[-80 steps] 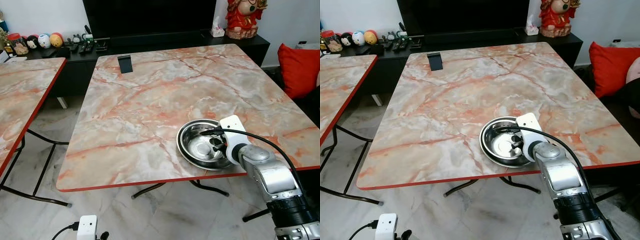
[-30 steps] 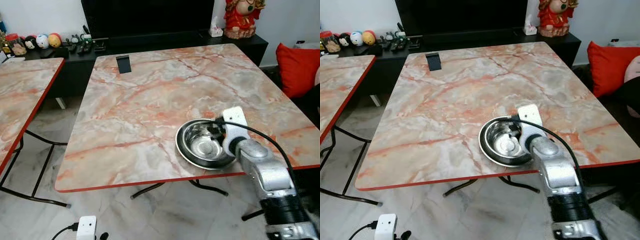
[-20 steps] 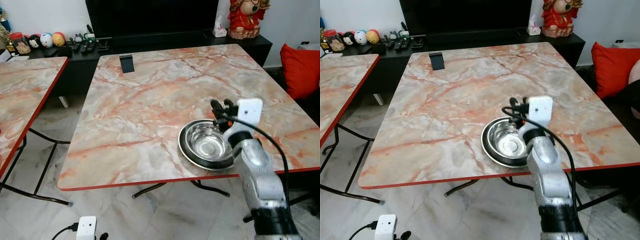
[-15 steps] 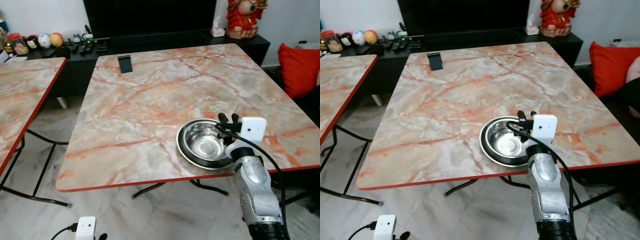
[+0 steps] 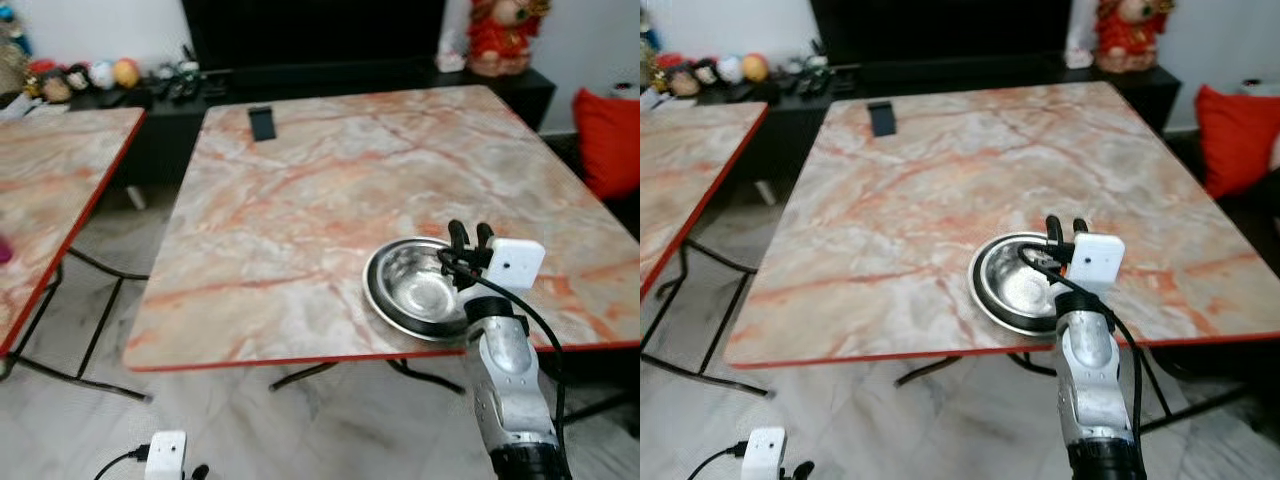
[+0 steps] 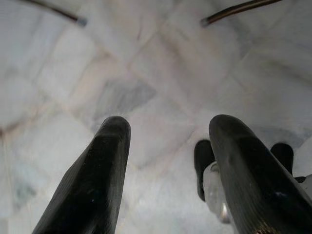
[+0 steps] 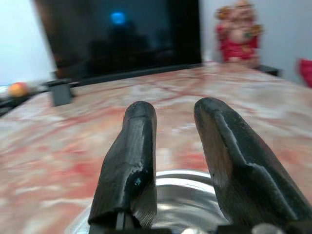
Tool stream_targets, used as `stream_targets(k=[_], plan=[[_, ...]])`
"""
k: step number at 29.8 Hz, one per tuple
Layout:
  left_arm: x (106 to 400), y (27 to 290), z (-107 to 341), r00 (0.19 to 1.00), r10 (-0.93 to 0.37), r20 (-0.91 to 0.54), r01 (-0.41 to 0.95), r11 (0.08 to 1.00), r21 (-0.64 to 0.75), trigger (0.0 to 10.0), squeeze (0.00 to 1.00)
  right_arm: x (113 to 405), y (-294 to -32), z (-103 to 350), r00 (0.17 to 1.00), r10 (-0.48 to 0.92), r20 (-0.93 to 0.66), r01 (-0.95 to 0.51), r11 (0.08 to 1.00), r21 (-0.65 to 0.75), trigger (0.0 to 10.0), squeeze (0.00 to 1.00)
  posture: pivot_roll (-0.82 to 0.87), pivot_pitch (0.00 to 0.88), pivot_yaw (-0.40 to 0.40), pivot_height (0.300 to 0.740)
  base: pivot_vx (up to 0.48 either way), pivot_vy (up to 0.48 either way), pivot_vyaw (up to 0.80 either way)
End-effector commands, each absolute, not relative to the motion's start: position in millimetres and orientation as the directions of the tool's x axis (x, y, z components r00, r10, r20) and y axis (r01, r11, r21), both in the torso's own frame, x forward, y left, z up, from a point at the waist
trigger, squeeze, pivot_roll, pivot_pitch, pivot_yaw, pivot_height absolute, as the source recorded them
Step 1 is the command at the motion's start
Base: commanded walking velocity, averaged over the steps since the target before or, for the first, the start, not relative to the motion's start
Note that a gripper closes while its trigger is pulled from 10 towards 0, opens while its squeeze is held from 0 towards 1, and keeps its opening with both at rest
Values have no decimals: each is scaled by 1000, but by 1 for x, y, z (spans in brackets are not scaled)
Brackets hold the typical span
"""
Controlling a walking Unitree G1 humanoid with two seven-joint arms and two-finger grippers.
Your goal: Setting the table
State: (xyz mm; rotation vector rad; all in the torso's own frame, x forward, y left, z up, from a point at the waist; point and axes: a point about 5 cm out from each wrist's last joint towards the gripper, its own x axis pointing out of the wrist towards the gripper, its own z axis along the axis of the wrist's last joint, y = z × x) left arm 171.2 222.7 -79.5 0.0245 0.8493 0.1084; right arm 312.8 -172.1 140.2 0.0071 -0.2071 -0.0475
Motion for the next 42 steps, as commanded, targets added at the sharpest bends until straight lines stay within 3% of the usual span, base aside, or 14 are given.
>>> stream_targets(k=[1,7,17,42], plan=[[164,226,-82,641,117,-758,-104,992,65,10000,0,315,-168,142,976,-32,214,32,999,4,10000,0,-87,0,72,740,0,0,800],[165,226,-82,642,119,-757,-107,992,65,10000,0,317,-165,143,977,-17,214,15,1000,13,10000,0,-83,0,72,740,0,0,754],[167,225,-82,642,123,-757,-124,991,55,10000,0,324,-163,148,973,-30,229,17,998,60,10000,0,-82,0,76,740,0,0,0],[168,222,-82,643,116,-757,-120,992,50,10000,0,329,-152,151,972,6,236,-16,999,39,10000,0,-81,0,75,740,0,417,0]])
